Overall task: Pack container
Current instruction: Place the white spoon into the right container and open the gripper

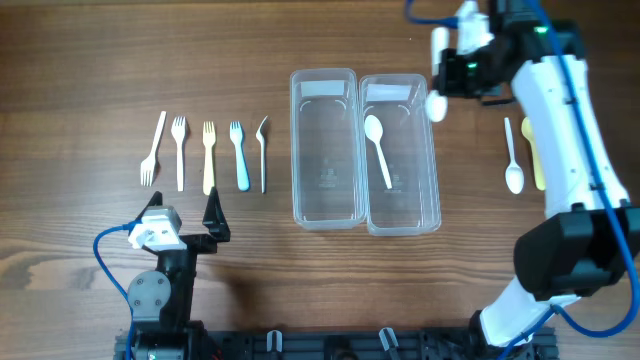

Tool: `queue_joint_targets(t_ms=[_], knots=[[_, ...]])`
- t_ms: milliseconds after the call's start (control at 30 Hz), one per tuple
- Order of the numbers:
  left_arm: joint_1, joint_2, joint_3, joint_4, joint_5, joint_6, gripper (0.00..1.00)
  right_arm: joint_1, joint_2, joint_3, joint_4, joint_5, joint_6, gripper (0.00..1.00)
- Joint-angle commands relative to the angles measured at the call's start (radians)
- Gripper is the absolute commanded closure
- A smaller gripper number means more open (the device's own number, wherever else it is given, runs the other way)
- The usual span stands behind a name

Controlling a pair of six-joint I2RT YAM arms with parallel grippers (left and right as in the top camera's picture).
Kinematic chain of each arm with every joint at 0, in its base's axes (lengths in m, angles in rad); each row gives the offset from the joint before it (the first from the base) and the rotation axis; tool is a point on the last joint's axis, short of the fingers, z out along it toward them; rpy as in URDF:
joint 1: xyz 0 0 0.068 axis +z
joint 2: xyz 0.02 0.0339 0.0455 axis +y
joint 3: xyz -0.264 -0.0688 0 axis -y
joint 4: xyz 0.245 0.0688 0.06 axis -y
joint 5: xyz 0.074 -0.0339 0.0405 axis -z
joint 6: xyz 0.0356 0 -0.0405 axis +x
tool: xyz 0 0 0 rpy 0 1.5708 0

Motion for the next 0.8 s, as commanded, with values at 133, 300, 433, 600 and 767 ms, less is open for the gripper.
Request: queue_joint_targets(t_ms=[133, 300, 433, 600, 767], knots=[[-0.005, -0.007, -0.008, 0.000, 0.012, 0.023, 0.00, 0.095, 0.008, -0.113, -0.002, 0.033, -0.031, 0.95], [-0.005, -0.007, -0.008, 0.000, 0.011, 0.023, 0.00, 0.095, 0.008, -0.210, 0.047, 0.032, -0.027, 0.96], [-0.005, -0.007, -0.008, 0.000, 0.012, 0.023, 0.00, 0.095, 0.008, -0.256, 0.079, 0.032, -0.028, 0.95], [-0.005, -0.007, -0.008, 0.000, 0.012, 0.023, 0.00, 0.095, 0.008, -0.259, 0.100, 0.032, -0.029, 0.47], [-0.005, -0.007, -0.008, 0.000, 0.012, 0.023, 0.00, 0.094, 0.008, -0.242, 0.137, 0.032, -0.030, 0.34]])
